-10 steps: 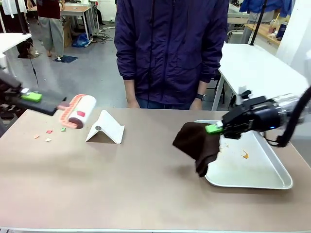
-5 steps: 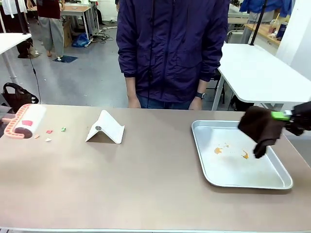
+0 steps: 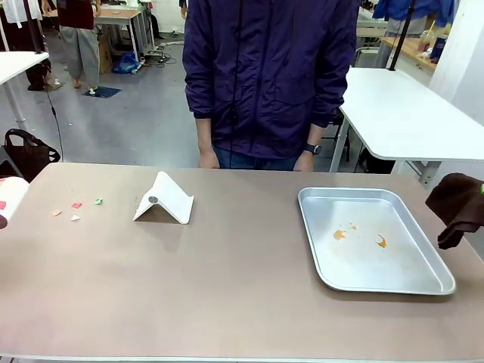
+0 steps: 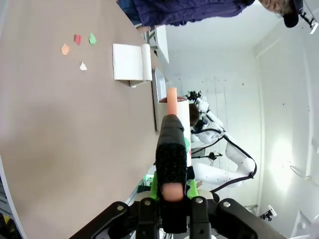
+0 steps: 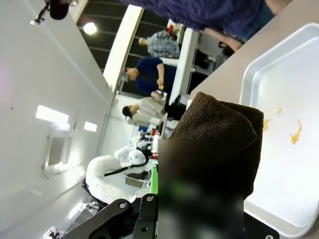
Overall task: Clean the surface of the table.
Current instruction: Hold the Lint Roller with your left hand and the towel with your right hand, then if a person points to the right, clean the right side of the table with your right hand, and if they point to the left, clean the left side with your left hand.
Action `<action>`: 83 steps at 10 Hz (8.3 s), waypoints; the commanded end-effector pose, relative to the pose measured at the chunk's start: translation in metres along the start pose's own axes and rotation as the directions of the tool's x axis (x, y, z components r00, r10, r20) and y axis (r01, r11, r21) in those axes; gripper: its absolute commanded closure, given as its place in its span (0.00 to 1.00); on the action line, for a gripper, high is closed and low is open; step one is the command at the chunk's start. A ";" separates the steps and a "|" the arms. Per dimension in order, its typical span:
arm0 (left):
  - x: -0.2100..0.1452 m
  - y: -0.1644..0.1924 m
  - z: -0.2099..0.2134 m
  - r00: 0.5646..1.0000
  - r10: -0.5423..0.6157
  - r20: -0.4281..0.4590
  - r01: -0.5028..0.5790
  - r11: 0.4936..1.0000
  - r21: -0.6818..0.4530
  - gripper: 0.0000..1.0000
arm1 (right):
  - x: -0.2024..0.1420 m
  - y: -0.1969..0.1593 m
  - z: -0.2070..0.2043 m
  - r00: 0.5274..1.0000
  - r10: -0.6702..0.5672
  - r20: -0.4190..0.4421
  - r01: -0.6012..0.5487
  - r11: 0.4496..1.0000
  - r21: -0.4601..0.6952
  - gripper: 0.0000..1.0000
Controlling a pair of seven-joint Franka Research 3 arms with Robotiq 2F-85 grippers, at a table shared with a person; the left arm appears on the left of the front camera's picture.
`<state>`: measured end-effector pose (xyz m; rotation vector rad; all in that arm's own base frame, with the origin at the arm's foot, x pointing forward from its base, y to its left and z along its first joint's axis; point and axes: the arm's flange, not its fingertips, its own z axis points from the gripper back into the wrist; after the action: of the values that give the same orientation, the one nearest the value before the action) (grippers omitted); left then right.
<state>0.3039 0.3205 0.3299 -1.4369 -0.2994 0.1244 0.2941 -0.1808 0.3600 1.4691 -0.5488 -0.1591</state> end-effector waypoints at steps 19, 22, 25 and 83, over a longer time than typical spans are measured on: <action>0.002 -0.003 -0.008 1.000 -0.003 -0.030 0.003 1.000 0.005 1.00 | 0.000 0.005 -0.004 1.000 0.010 -0.021 -0.010 1.000 0.006 1.00; 0.002 -0.003 -0.008 1.000 -0.003 -0.030 0.003 1.000 0.005 1.00 | 0.000 0.005 -0.004 1.000 0.010 -0.021 -0.010 1.000 0.006 1.00; 0.002 -0.003 -0.008 1.000 -0.003 -0.030 0.003 1.000 0.005 1.00 | 0.000 0.005 -0.004 1.000 0.010 -0.021 -0.010 1.000 0.006 1.00; -0.052 -0.019 -0.041 0.982 0.035 -0.188 -0.041 0.999 -0.025 0.78 | 0.000 0.005 -0.004 1.000 0.010 -0.021 -0.010 1.000 0.006 1.00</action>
<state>0.2655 0.2655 0.3360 -1.4709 -0.1288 0.0115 0.2958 -0.1775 0.3600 1.4681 -0.5367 -0.1487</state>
